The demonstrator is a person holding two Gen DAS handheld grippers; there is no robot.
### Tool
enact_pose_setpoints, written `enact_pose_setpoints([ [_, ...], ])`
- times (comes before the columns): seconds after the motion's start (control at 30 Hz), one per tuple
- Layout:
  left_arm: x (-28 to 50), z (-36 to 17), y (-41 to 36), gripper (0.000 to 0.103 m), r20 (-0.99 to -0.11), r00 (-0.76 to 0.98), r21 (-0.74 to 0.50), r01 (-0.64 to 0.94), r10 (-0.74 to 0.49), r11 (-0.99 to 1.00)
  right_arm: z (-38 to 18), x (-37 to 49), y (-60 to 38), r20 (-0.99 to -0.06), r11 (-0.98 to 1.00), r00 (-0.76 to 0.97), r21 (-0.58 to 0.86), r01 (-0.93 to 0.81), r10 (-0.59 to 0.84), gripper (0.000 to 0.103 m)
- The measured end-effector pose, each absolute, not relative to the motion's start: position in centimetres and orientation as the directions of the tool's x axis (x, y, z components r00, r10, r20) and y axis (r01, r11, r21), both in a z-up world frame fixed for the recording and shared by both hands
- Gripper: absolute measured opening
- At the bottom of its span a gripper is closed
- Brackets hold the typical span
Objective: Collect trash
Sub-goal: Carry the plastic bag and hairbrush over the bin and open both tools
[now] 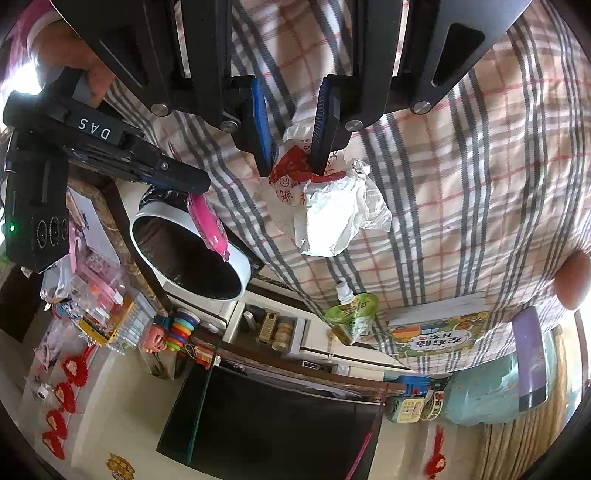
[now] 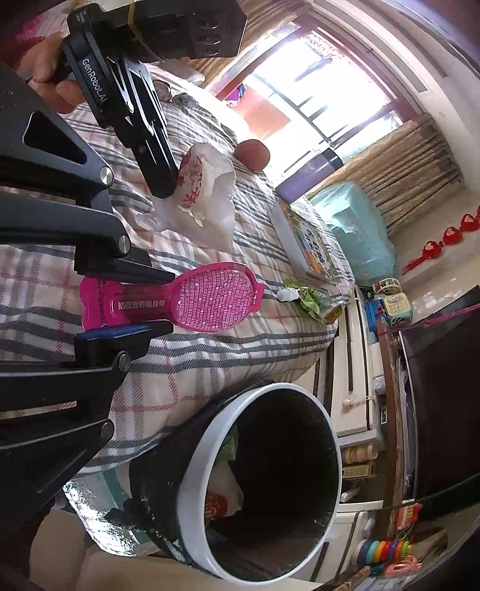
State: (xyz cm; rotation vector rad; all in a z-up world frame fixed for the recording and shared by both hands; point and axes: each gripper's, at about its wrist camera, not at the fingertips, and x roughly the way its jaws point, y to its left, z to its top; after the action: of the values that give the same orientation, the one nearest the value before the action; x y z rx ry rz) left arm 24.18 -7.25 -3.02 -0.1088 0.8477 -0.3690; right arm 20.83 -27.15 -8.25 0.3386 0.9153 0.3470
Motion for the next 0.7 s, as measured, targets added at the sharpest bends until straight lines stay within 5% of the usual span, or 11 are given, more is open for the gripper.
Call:
enact_pose_setpoints([
  [0.7,24.5,-1.8,-11.3,0.02,-0.71,0.588,-0.2,0.359,-0.388,0.912,-6.1,18.8,-31.3,-0.669,0.898,0.635,0.429,-0.093,0.386,0.019],
])
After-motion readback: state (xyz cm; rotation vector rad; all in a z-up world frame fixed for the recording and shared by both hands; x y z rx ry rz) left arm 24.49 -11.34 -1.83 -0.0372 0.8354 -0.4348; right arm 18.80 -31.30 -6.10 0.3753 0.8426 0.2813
